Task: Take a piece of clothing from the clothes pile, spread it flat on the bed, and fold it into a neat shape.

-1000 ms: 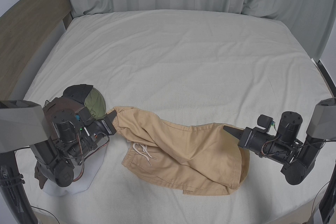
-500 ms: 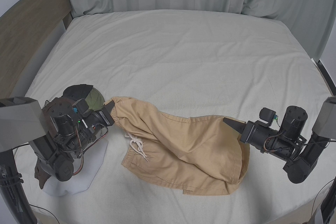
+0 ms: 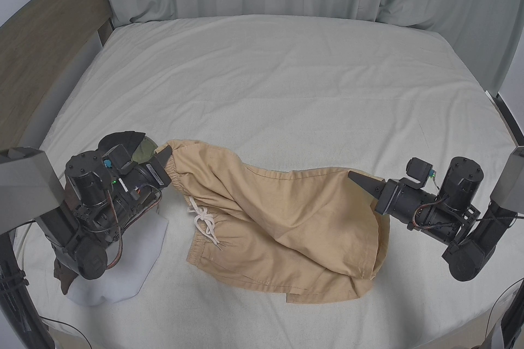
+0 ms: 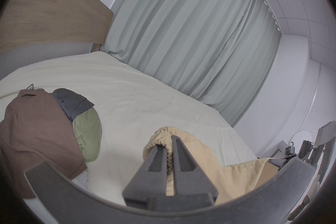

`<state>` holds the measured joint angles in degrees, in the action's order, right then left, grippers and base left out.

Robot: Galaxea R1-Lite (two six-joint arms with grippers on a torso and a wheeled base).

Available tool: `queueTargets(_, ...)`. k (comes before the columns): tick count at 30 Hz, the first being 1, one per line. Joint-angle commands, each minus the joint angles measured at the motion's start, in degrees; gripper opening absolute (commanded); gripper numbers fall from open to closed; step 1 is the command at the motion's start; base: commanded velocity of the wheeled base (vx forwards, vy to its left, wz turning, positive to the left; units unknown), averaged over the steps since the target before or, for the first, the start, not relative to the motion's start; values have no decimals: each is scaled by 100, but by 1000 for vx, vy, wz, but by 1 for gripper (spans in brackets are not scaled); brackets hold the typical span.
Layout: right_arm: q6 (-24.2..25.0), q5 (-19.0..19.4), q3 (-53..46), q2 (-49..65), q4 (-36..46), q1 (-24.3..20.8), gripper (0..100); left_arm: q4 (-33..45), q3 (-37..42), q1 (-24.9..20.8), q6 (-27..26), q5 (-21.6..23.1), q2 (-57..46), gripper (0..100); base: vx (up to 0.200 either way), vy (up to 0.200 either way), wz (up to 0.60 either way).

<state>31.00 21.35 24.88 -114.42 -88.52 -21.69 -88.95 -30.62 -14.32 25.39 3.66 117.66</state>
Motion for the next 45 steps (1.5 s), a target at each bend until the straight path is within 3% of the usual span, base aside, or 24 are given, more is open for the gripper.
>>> queueTargets(1,-50,10,-1,69,-8,-2,0,-34,127,167,1,188,-261,0,0,0,0)
queueTargets(9,-59,63,26,306,-8,-2,0,-25,487,360,1,1005,-727,0,0,0,0)
queueTargets(21,-59,71,43,315,-17,-2,0,-25,830,747,-52,1893,-1052,0,0,0,0)
queueTargets(30,-59,63,70,306,-25,15,0,-17,1243,764,-52,2438,-1281,0,0,0,0)
queueTargets(45,-68,71,149,350,-25,235,0,-17,953,729,-289,2420,-1026,0,0,0,0)
